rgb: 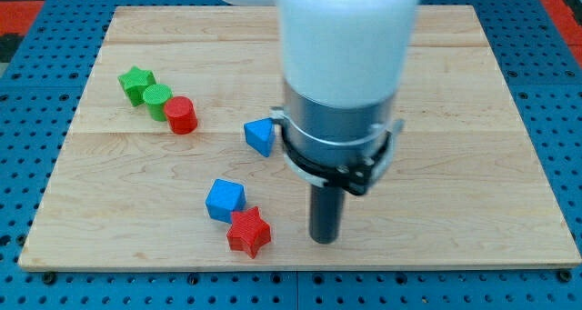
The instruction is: Push the red star to red circle
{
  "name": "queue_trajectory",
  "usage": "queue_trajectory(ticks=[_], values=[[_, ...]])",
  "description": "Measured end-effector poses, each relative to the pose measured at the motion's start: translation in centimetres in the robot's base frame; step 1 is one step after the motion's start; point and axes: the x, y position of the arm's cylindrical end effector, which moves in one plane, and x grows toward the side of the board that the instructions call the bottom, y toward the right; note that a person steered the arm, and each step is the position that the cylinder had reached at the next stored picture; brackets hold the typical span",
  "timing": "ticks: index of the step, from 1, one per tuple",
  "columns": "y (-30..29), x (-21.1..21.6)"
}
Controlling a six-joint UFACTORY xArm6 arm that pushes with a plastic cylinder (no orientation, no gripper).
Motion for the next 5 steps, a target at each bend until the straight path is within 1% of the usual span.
queue_trajectory(ticks=[1, 3, 5], values=[[-4.5, 2.6], [-12.8, -6.8], [-1.5, -3.5]])
